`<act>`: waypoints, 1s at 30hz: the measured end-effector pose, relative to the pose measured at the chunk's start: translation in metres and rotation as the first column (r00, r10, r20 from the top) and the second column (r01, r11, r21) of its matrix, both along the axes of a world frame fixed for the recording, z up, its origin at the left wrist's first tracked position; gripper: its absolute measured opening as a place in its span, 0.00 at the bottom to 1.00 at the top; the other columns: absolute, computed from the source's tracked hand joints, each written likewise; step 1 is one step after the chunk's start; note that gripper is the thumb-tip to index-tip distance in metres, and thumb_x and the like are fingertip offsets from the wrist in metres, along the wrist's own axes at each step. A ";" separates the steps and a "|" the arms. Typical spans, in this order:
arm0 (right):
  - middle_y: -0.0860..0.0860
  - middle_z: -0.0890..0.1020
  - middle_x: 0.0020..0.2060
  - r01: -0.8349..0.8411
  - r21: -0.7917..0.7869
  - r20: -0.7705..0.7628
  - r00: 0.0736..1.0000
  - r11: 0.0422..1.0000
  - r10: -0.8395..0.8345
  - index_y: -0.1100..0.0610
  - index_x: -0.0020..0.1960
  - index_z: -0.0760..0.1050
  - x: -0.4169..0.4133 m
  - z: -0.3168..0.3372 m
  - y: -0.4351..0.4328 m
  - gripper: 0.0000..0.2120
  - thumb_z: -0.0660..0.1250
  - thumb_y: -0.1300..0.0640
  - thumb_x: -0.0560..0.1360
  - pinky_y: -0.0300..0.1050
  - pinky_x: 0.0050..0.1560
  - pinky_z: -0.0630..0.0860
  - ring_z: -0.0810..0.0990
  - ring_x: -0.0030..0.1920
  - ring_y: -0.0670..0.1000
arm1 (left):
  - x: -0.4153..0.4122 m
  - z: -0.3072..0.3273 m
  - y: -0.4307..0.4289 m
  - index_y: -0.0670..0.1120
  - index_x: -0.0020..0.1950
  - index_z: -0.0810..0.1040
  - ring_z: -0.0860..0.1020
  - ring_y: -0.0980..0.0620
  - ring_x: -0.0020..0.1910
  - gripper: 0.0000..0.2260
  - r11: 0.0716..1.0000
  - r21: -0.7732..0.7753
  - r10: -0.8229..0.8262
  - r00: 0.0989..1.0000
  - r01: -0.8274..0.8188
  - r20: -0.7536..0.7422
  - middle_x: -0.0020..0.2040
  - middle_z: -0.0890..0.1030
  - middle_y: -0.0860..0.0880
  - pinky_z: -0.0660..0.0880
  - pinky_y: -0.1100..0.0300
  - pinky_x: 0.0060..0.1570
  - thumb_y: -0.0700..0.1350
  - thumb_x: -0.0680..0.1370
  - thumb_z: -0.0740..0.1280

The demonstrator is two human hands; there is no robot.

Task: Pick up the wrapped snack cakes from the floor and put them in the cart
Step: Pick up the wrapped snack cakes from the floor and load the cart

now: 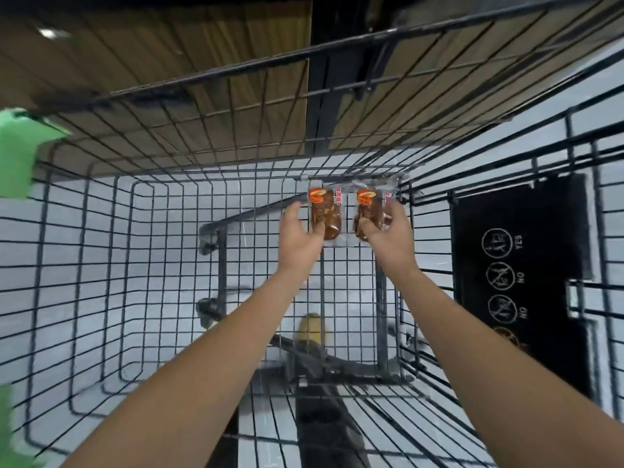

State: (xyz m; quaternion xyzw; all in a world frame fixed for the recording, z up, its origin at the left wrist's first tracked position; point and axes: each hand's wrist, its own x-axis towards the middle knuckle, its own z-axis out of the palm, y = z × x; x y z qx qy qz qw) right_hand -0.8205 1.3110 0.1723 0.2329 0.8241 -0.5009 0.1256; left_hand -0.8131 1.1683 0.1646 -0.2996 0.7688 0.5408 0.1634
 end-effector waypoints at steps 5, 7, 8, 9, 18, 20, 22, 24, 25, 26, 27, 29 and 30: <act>0.49 0.77 0.58 -0.101 -0.060 0.010 0.995 0.993 0.102 0.58 0.68 0.68 0.012 0.070 -0.030 0.23 0.69 0.61 0.75 0.39 0.61 0.71 0.75 0.58 0.45 | 0.019 0.065 -0.026 0.45 0.72 0.63 0.71 0.53 0.63 0.25 0.995 0.092 -0.022 0.997 0.028 -0.068 0.69 0.69 0.49 0.67 0.63 0.58 0.40 0.77 0.66; 0.52 0.77 0.58 -0.119 -0.078 -0.014 0.993 0.990 0.119 0.60 0.68 0.68 0.017 0.102 -0.048 0.24 0.69 0.62 0.75 0.38 0.60 0.71 0.75 0.58 0.48 | 0.025 0.098 -0.044 0.44 0.72 0.61 0.69 0.50 0.66 0.26 0.990 0.136 -0.022 0.995 0.035 -0.093 0.69 0.68 0.49 0.66 0.64 0.60 0.39 0.77 0.67; 0.53 0.77 0.56 -0.131 -0.102 -0.028 0.991 0.986 0.129 0.60 0.68 0.68 0.019 0.118 -0.058 0.23 0.69 0.63 0.75 0.34 0.57 0.72 0.75 0.56 0.47 | 0.028 0.115 -0.055 0.44 0.73 0.59 0.69 0.50 0.67 0.28 0.988 0.150 -0.018 0.995 0.033 -0.103 0.69 0.67 0.49 0.67 0.66 0.58 0.39 0.76 0.67; 0.53 0.78 0.54 -0.149 -0.131 -0.037 0.989 0.980 0.146 0.61 0.67 0.69 0.021 0.134 -0.069 0.22 0.68 0.63 0.75 0.30 0.54 0.72 0.76 0.54 0.45 | 0.032 0.133 -0.067 0.45 0.74 0.57 0.68 0.50 0.67 0.30 0.986 0.163 -0.010 0.993 0.029 -0.116 0.69 0.65 0.50 0.67 0.70 0.53 0.40 0.76 0.68; 0.47 0.82 0.46 -0.502 -0.217 -0.153 0.865 0.837 0.478 0.56 0.63 0.72 0.046 0.257 -0.193 0.18 0.70 0.56 0.75 0.32 0.47 0.74 0.80 0.48 0.43 | 0.090 0.266 -0.203 0.46 0.71 0.63 0.73 0.53 0.57 0.26 0.961 0.180 0.258 0.910 -0.208 -0.324 0.63 0.71 0.49 0.73 0.61 0.56 0.39 0.76 0.68; 0.46 0.82 0.45 -0.578 -0.214 -0.165 0.816 0.788 0.554 0.57 0.63 0.72 0.054 0.281 -0.232 0.19 0.70 0.57 0.74 0.32 0.47 0.73 0.80 0.48 0.44 | 0.111 0.288 -0.237 0.44 0.70 0.64 0.73 0.53 0.55 0.24 0.939 0.174 0.341 0.868 -0.296 -0.361 0.59 0.72 0.49 0.73 0.61 0.55 0.38 0.76 0.68; 0.49 0.82 0.44 -0.644 -0.219 -0.178 0.765 0.733 0.619 0.60 0.64 0.72 0.061 0.305 -0.273 0.19 0.70 0.59 0.74 0.36 0.49 0.75 0.80 0.47 0.46 | 0.131 0.305 -0.272 0.43 0.70 0.64 0.73 0.53 0.54 0.24 0.926 0.135 0.377 0.840 -0.352 -0.392 0.60 0.72 0.47 0.72 0.61 0.56 0.38 0.76 0.68; 0.50 0.81 0.43 -0.699 -0.230 -0.204 0.715 0.677 0.669 0.61 0.64 0.72 0.069 0.325 -0.314 0.19 0.69 0.60 0.74 0.40 0.49 0.75 0.79 0.45 0.46 | 0.151 0.323 -0.307 0.41 0.70 0.64 0.73 0.53 0.53 0.24 0.900 0.117 0.428 0.797 -0.420 -0.426 0.62 0.72 0.45 0.72 0.60 0.55 0.37 0.76 0.67; 0.49 0.81 0.43 -0.734 -0.224 -0.217 0.679 0.641 0.701 0.61 0.64 0.72 0.074 0.335 -0.335 0.18 0.69 0.60 0.75 0.39 0.49 0.75 0.79 0.44 0.45 | 0.160 0.331 -0.326 0.41 0.70 0.64 0.73 0.53 0.52 0.23 0.883 0.104 0.453 0.775 -0.457 -0.439 0.62 0.73 0.45 0.72 0.61 0.54 0.38 0.76 0.67; 0.48 0.81 0.43 -0.763 -0.217 -0.226 0.646 0.609 0.729 0.60 0.64 0.72 0.081 0.345 -0.355 0.18 0.69 0.60 0.75 0.38 0.49 0.75 0.79 0.43 0.42 | 0.170 0.338 -0.343 0.41 0.69 0.65 0.74 0.53 0.52 0.23 0.866 0.091 0.477 0.756 -0.492 -0.449 0.61 0.73 0.45 0.72 0.63 0.52 0.38 0.76 0.67; 0.46 0.81 0.42 -0.793 -0.211 -0.234 0.608 0.571 0.759 0.59 0.64 0.72 0.093 0.355 -0.383 0.18 0.69 0.59 0.75 0.37 0.48 0.75 0.79 0.43 0.40 | 0.186 0.346 -0.367 0.42 0.69 0.65 0.74 0.54 0.52 0.23 0.843 0.079 0.504 0.729 -0.532 -0.462 0.60 0.73 0.46 0.72 0.66 0.50 0.39 0.76 0.67; 0.47 0.81 0.43 -0.823 -0.209 -0.246 0.566 0.528 0.787 0.59 0.64 0.72 0.102 0.365 -0.416 0.18 0.69 0.59 0.75 0.34 0.45 0.76 0.79 0.41 0.39 | 0.200 0.354 -0.395 0.43 0.69 0.66 0.75 0.56 0.51 0.22 0.819 0.066 0.529 0.706 -0.570 -0.471 0.58 0.74 0.50 0.72 0.72 0.45 0.41 0.76 0.68; 0.48 0.81 0.44 -0.839 -0.209 -0.257 0.543 0.503 0.799 0.60 0.64 0.72 0.108 0.370 -0.434 0.18 0.68 0.59 0.75 0.31 0.42 0.76 0.79 0.40 0.39 | 0.210 0.356 -0.411 0.45 0.68 0.67 0.75 0.57 0.50 0.21 0.803 0.057 0.545 0.692 -0.594 -0.473 0.57 0.74 0.51 0.71 0.74 0.44 0.42 0.76 0.68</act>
